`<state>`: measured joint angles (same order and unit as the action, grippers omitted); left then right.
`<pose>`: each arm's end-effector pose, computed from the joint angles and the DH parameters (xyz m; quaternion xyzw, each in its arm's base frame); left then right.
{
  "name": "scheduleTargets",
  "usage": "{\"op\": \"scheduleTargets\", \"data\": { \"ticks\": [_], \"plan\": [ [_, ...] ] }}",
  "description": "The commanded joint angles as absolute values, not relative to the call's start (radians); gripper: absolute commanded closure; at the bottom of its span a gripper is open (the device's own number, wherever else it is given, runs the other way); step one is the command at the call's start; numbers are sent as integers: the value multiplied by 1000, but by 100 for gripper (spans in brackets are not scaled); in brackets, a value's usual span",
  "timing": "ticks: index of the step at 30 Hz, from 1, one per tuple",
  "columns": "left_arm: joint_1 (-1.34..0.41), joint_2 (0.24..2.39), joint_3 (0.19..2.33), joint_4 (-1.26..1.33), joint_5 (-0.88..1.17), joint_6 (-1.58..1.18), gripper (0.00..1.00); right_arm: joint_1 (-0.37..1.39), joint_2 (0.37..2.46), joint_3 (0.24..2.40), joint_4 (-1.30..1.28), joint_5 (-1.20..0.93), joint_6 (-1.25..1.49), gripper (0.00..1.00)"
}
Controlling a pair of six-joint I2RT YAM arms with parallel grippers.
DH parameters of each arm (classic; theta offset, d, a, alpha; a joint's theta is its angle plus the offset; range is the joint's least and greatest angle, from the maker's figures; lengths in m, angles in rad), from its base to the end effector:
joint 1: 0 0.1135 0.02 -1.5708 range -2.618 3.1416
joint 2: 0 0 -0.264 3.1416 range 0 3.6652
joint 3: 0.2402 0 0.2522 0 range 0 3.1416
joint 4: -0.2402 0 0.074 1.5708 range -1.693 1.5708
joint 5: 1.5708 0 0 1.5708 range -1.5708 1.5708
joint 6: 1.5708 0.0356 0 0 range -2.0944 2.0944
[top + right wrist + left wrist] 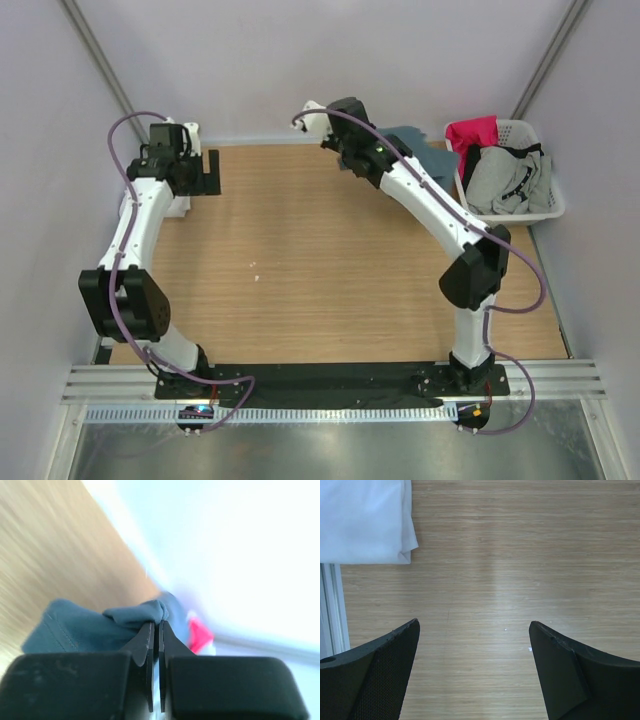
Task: Fold and stack the t-shirts
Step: Move the tshirt to the center of the board
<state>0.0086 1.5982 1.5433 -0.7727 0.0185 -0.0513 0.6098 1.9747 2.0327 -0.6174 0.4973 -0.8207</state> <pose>0.3493 0.0023 0.3432 -0.0245 0.9314 -0.0164 0.3628 0.3820 0.2461 0.3745 -0.4661 0.7183 -0.2635 0.4443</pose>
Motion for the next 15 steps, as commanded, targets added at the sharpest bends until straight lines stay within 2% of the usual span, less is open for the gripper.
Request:
{"op": "scheduleTargets", "data": {
  "ticks": [1, 7, 15],
  "plan": [
    [9, 1606, 1591, -733, 8, -52, 9, 684, 1861, 2121, -547, 396, -831, 99],
    [9, 1624, 1600, -732, 9, -52, 9, 695, 1801, 2097, -477, 377, -825, 99],
    [11, 1667, 1632, -735, 11, -60, 9, 578, 1752, 1714, -521, 353, -709, 99]
  ]
}}
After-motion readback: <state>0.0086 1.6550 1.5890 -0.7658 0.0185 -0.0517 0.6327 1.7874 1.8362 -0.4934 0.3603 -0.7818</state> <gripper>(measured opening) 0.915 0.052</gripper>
